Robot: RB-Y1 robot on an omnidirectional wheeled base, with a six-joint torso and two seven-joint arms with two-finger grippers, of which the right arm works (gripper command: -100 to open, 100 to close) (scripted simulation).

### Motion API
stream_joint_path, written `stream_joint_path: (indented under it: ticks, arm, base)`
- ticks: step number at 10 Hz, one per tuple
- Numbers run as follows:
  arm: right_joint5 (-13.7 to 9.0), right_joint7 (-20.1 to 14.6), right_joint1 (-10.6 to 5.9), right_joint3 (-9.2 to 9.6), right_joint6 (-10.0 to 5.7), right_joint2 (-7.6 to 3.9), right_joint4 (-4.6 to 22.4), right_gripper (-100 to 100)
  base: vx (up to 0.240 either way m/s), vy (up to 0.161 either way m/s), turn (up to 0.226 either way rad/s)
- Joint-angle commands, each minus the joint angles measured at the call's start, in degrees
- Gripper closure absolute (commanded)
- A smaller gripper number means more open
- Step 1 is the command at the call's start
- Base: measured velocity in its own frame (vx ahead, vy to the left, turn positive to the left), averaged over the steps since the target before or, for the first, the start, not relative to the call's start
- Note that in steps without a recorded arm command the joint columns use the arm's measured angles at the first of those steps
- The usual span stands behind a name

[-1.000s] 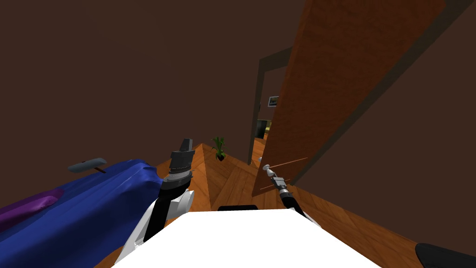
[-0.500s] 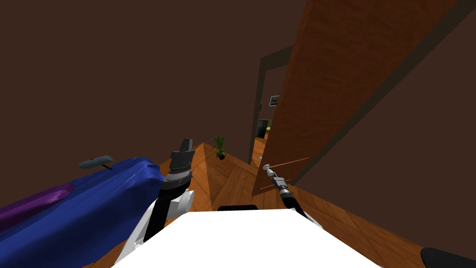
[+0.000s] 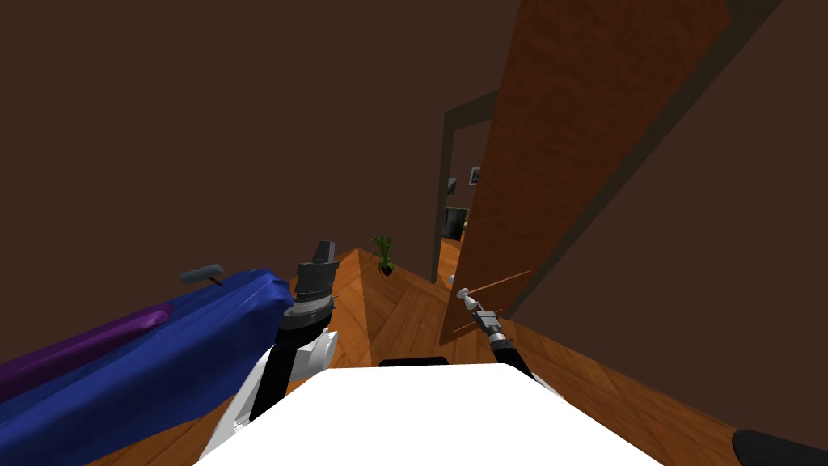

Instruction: Pull the door open

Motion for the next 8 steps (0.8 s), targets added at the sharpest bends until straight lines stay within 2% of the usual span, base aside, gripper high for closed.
stream_joint_path:
  ticks: [1, 3, 4, 5, 8]
  arm:
    - [0.96, -0.69, 0.19, 1.88, -0.98, 0.49, -0.65, -100]
    - [1.22, -1.02, 0.33, 2.35, -1.50, 0.33, -0.67, -100]
    - [1.22, -1.02, 0.33, 2.35, -1.50, 0.33, 0.27, -100]
    - [1.22, -1.02, 0.33, 2.35, -1.50, 0.33, -0.67, -100]
    - [1.72, -1.63, 0.59, 3.22, -2.45, 0.02, -0.72, -100]
  base:
    - [-0.096, -0.050, 0.086]
    - [-0.053, -0.034, 0.027]
    - [-0.029, -0.026, 0.040]
    - [0.000, 0.000, 0.000]
    - [-0.039, -0.028, 0.031]
